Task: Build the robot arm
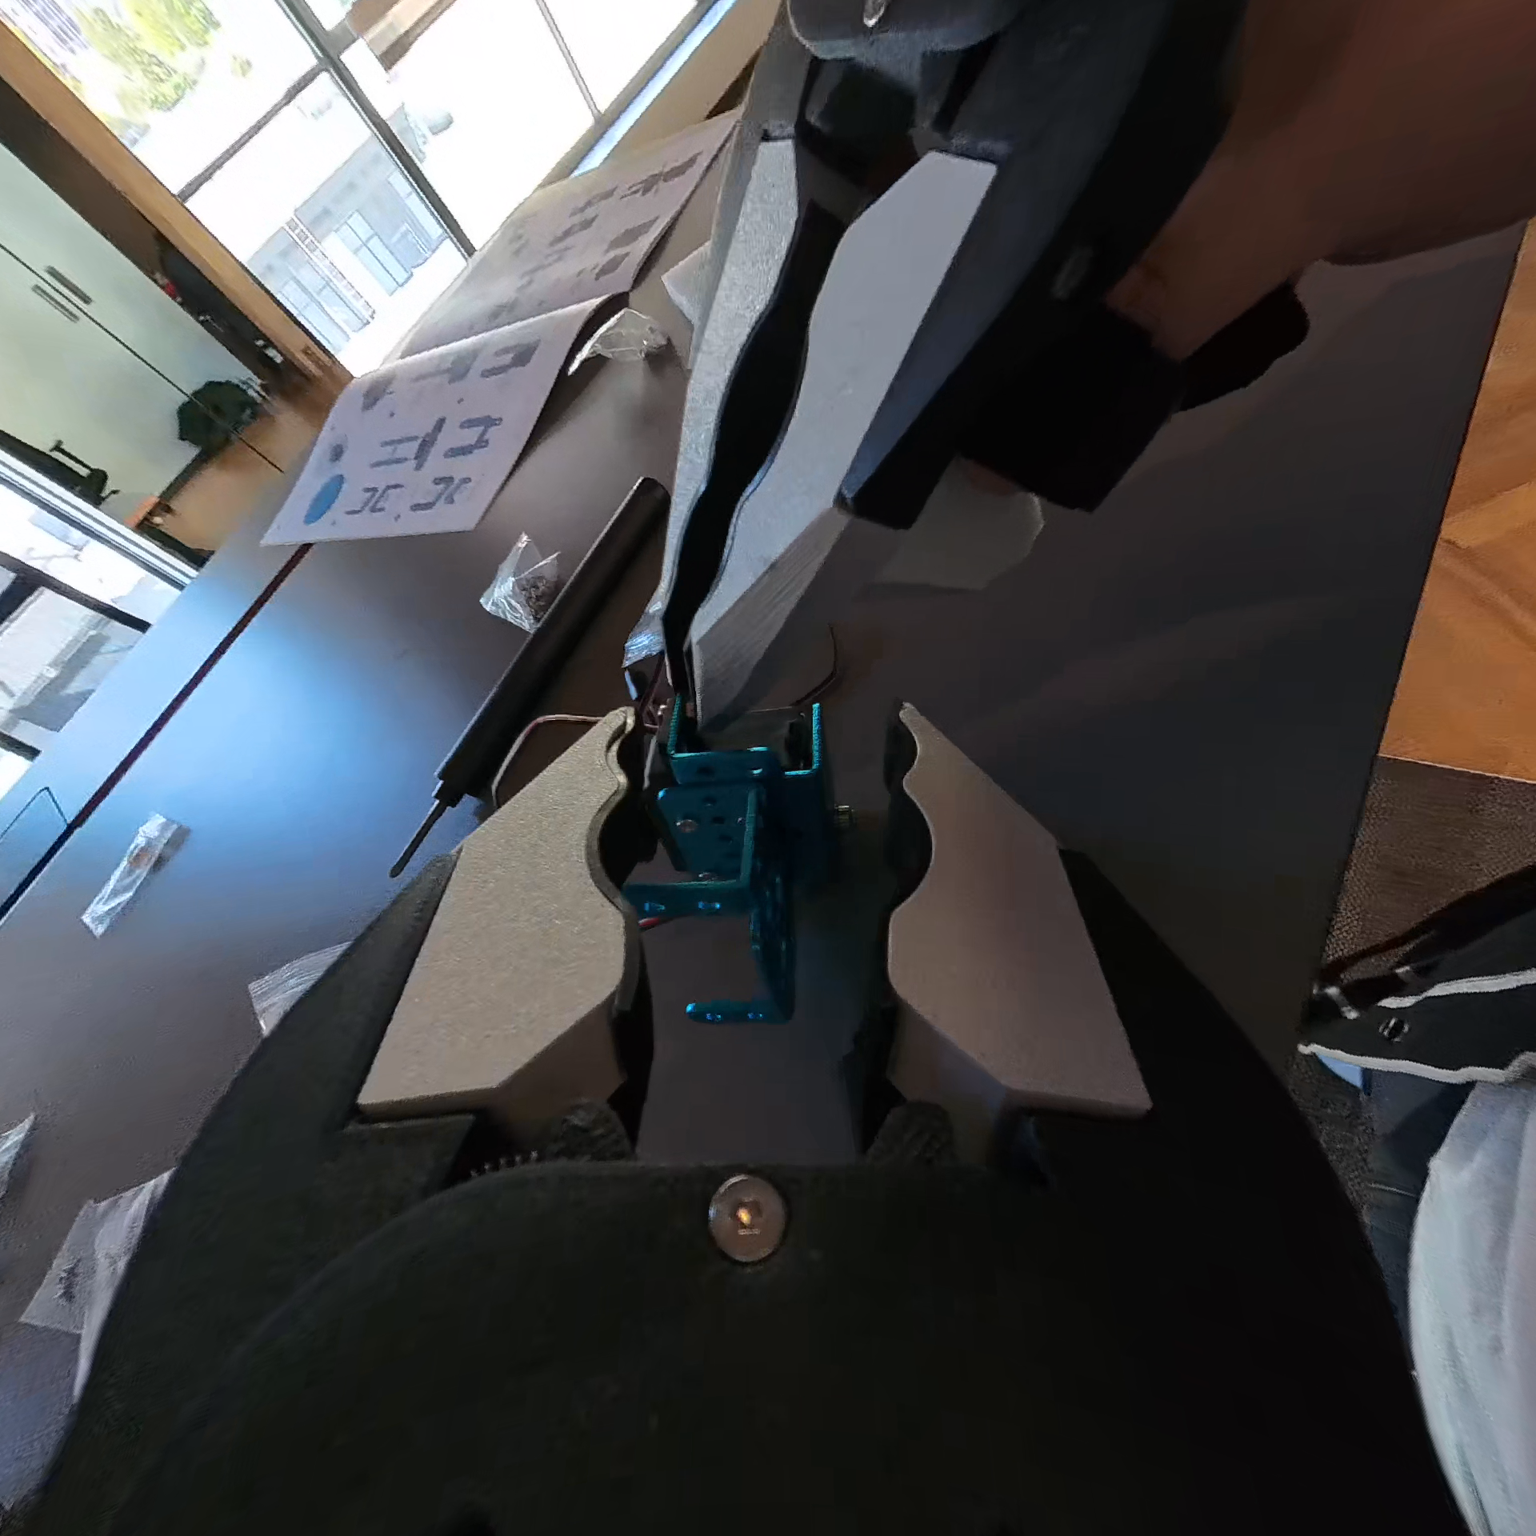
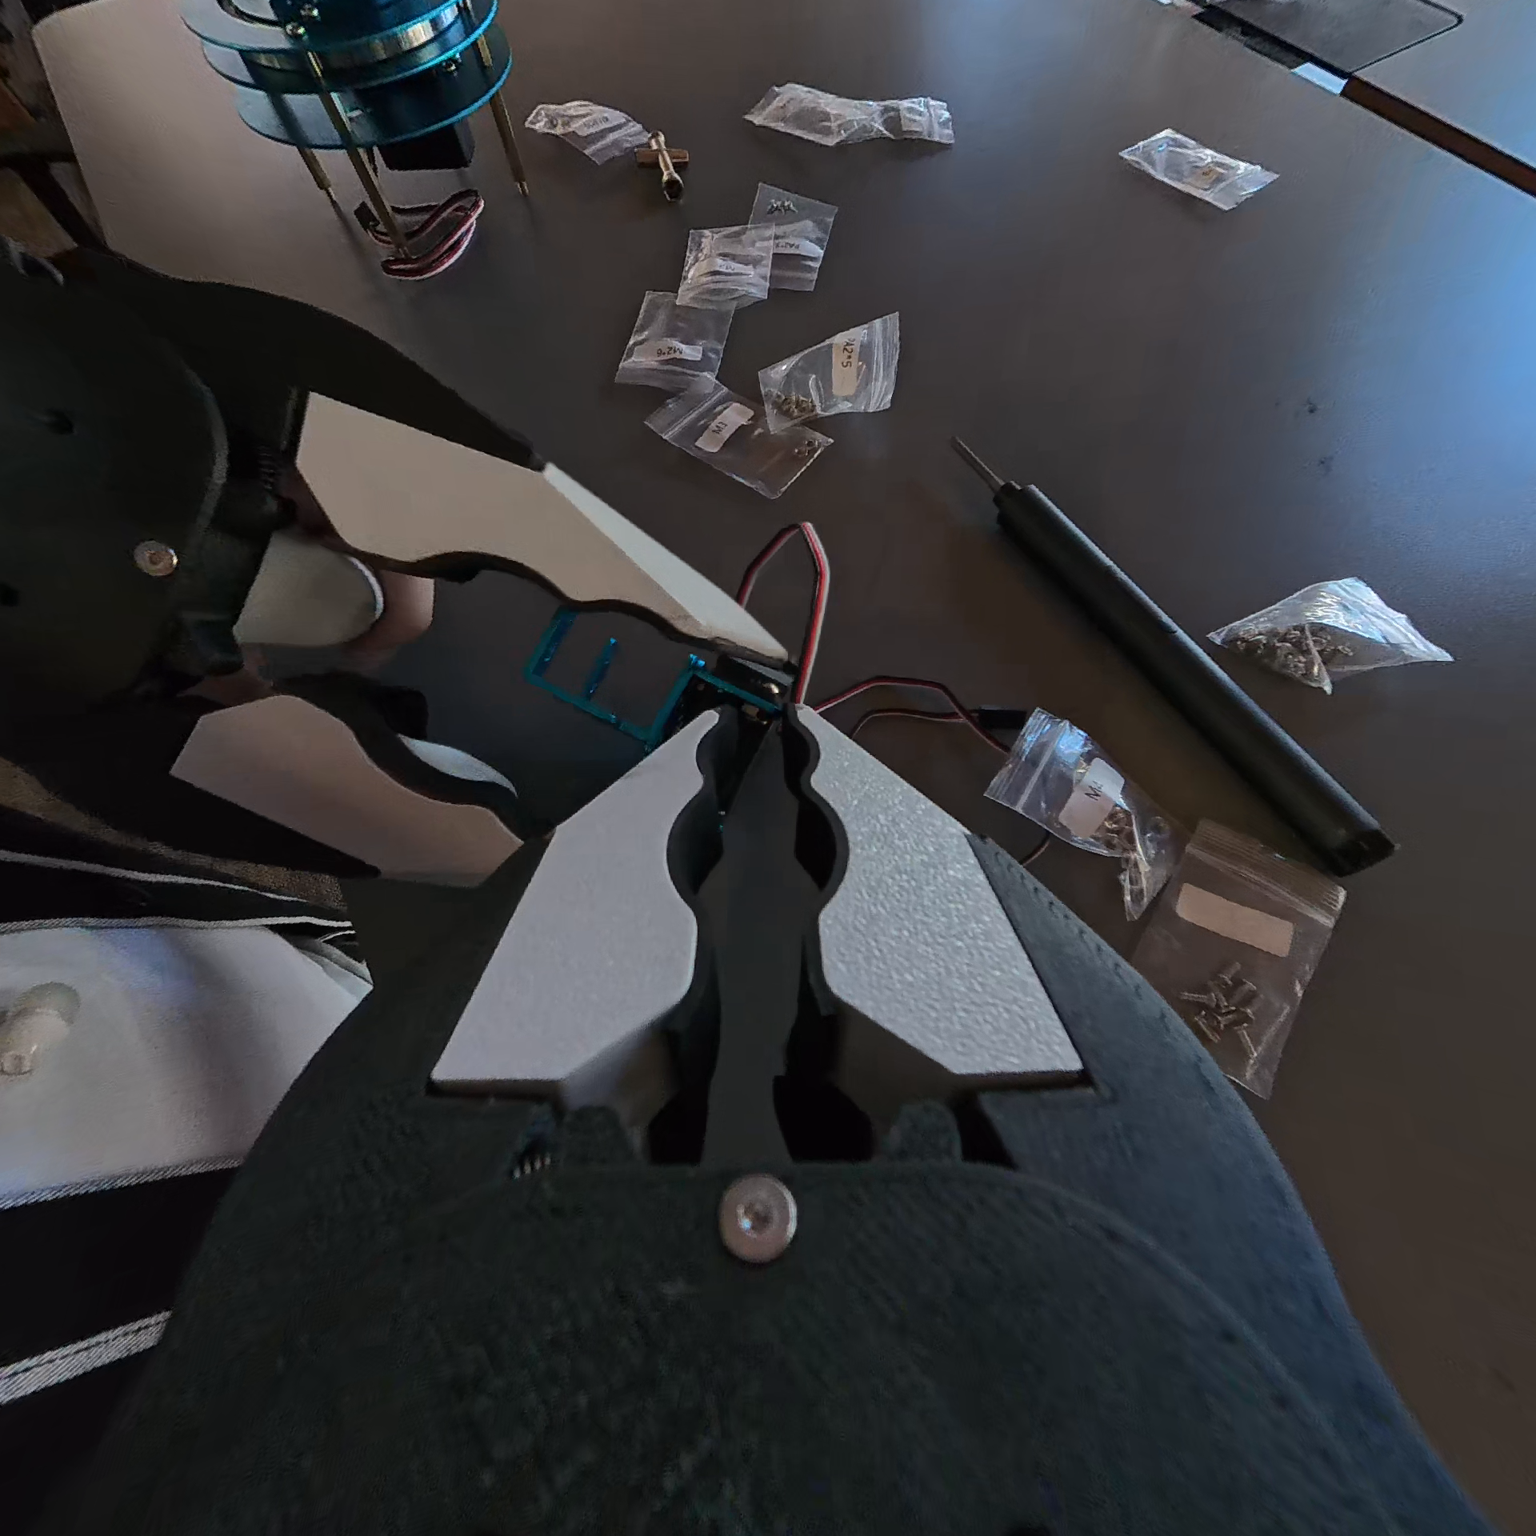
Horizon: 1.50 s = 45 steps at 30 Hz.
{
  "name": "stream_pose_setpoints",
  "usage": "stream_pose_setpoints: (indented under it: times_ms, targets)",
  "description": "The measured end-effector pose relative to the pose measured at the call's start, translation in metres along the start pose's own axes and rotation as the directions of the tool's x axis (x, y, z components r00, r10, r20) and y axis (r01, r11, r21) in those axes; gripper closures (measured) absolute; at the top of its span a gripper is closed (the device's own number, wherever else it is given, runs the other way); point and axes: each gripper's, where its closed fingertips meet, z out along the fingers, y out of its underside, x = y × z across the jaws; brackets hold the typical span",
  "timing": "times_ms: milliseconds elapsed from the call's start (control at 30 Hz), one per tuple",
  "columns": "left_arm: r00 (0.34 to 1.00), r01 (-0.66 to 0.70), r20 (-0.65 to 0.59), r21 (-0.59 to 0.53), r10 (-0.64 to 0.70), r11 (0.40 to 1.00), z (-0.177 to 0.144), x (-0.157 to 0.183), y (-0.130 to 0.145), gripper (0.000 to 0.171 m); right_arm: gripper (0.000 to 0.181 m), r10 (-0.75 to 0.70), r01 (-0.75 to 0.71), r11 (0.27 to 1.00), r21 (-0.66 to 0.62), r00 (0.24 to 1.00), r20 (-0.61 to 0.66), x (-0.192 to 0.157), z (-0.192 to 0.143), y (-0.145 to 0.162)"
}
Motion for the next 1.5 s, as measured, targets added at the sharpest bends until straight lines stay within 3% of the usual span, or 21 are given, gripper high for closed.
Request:
stream_pose_setpoints:
  times_ms: [233,367,767,1500]
  targets:
    - [0.997,0.045,-0.061,0.029,-0.043,0.999,0.001,-0.005,0.0,0.133,0.17,0.0,0.0,1.0,0.003,1.0,0.01,0.0,0.0,0.001]
    - [0.993,0.059,-0.108,0.051,-0.053,0.997,0.001,-0.005,-0.001,0.134,0.169,0.001,-0.001,1.0,0.004,1.0,0.012,0.001,0.0,0.002]
    - [0.995,-0.028,-0.088,0.09,0.036,0.996,-0.002,-0.002,-0.003,0.136,0.169,0.025,-0.025,1.0,0.007,0.999,0.035,0.001,-0.002,0.004]
    - [0.996,0.0,-0.091,0.094,0.008,0.996,-0.003,-0.002,-0.003,0.136,0.168,0.158,-0.159,0.987,0.007,0.985,0.067,0.008,-0.009,0.001]
